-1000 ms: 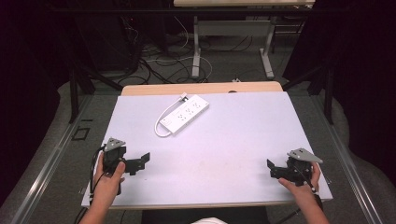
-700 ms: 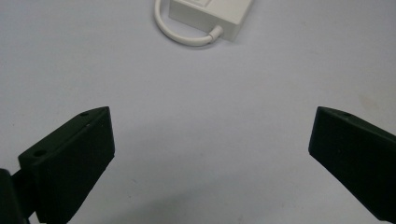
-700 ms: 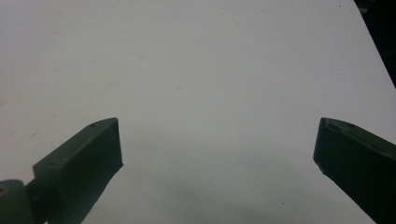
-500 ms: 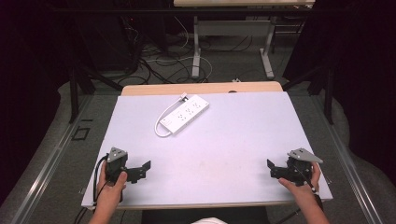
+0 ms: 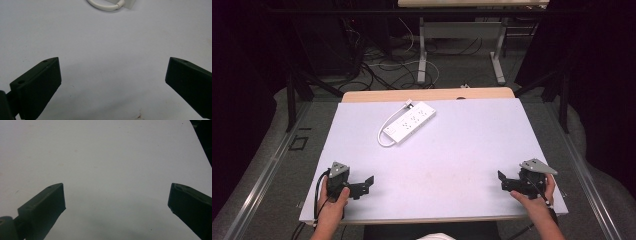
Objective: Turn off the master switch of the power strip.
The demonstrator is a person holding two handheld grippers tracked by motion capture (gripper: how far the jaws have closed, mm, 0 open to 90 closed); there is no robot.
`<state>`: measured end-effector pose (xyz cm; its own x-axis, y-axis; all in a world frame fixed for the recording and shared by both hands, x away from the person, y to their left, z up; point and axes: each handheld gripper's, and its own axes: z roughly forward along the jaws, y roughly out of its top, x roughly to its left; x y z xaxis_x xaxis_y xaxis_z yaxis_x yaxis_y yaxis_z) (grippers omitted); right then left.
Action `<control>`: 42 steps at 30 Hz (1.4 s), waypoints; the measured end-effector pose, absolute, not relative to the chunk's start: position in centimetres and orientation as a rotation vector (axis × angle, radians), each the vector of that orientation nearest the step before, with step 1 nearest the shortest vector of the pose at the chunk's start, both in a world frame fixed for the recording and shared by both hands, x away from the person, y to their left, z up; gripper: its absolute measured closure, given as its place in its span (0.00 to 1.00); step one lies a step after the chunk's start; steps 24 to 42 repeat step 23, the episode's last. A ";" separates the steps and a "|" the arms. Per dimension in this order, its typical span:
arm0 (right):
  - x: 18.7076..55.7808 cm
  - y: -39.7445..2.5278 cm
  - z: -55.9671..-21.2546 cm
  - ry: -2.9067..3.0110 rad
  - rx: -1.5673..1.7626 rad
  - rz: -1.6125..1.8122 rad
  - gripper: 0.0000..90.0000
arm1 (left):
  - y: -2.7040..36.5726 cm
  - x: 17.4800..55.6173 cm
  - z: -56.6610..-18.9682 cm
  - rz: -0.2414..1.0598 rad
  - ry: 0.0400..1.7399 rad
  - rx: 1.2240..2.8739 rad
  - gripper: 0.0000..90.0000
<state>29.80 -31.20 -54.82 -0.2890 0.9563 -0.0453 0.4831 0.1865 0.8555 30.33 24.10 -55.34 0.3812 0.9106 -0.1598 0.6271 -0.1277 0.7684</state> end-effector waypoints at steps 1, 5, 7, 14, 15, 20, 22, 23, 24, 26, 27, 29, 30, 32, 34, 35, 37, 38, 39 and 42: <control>29.8 -31.2 -54.8 1.861 1.348 1.009 0.01 | 24.1 30.4 -55.4 0.452 1.333 1.845 0.00; 29.8 -31.1 -54.9 1.864 1.356 1.015 0.01 | 24.1 30.4 -55.5 0.457 1.331 1.857 0.00; 29.8 -31.2 -54.9 1.867 1.347 1.013 0.01 | 24.1 30.4 -55.6 0.452 1.334 1.859 0.00; 29.9 -31.0 -54.9 1.854 1.348 1.012 0.01 | 24.2 30.4 -55.6 0.445 1.335 1.864 0.00; 29.9 -31.1 -54.9 1.866 1.348 1.010 0.01 | 24.1 30.4 -55.6 0.445 1.339 1.858 0.00; 29.9 -31.1 -55.1 1.875 1.356 1.010 0.01 | 24.2 30.5 -55.7 0.447 1.349 1.855 0.00; 29.9 -31.1 -55.0 1.872 1.358 1.013 0.01 | 24.3 30.5 -55.7 0.450 1.350 1.848 0.00; 29.8 -31.1 -55.0 1.872 1.360 1.009 0.01 | 24.3 30.5 -55.7 0.452 1.351 1.848 0.00; 29.8 -31.1 -55.0 1.872 1.360 1.009 0.01 | 24.3 30.5 -55.7 0.452 1.351 1.848 0.00; 29.8 -31.1 -55.0 1.872 1.360 1.009 0.01 | 24.3 30.5 -55.7 0.452 1.351 1.848 0.00; 29.8 -31.1 -55.0 1.872 1.360 1.009 0.01 | 24.3 30.5 -55.7 0.452 1.351 1.848 0.00; 29.8 -31.1 -55.0 1.872 1.360 1.009 0.01 | 24.3 30.5 -55.7 0.452 1.351 1.848 0.00; 29.8 -31.1 -55.0 1.872 1.360 1.009 0.01 | 24.3 30.5 -55.7 0.452 1.351 1.848 0.00; 29.8 -31.1 -55.0 1.872 1.360 1.009 0.01 | 24.3 30.5 -55.7 0.452 1.351 1.848 0.00; 29.8 -31.1 -55.0 1.872 1.360 1.009 0.01 | 24.3 30.5 -55.7 0.452 1.351 1.848 0.00; 29.8 -31.1 -55.0 1.872 1.360 1.009 0.01 | 24.3 30.5 -55.7 0.452 1.351 1.848 0.00; 29.8 -31.1 -55.0 1.872 1.360 1.009 0.01 | 24.3 30.5 -55.7 0.452 1.351 1.848 0.00; 29.8 -31.1 -55.0 1.872 1.360 1.009 0.01 | 24.3 30.5 -55.7 0.452 1.351 1.848 0.00; 29.8 -31.1 -55.0 1.872 1.360 1.009 0.01 | 24.3 30.5 -55.7 0.452 1.351 1.848 0.00; 29.8 -31.1 -55.0 1.872 1.360 1.009 0.01 | 24.3 30.5 -55.7 0.452 1.351 1.848 0.00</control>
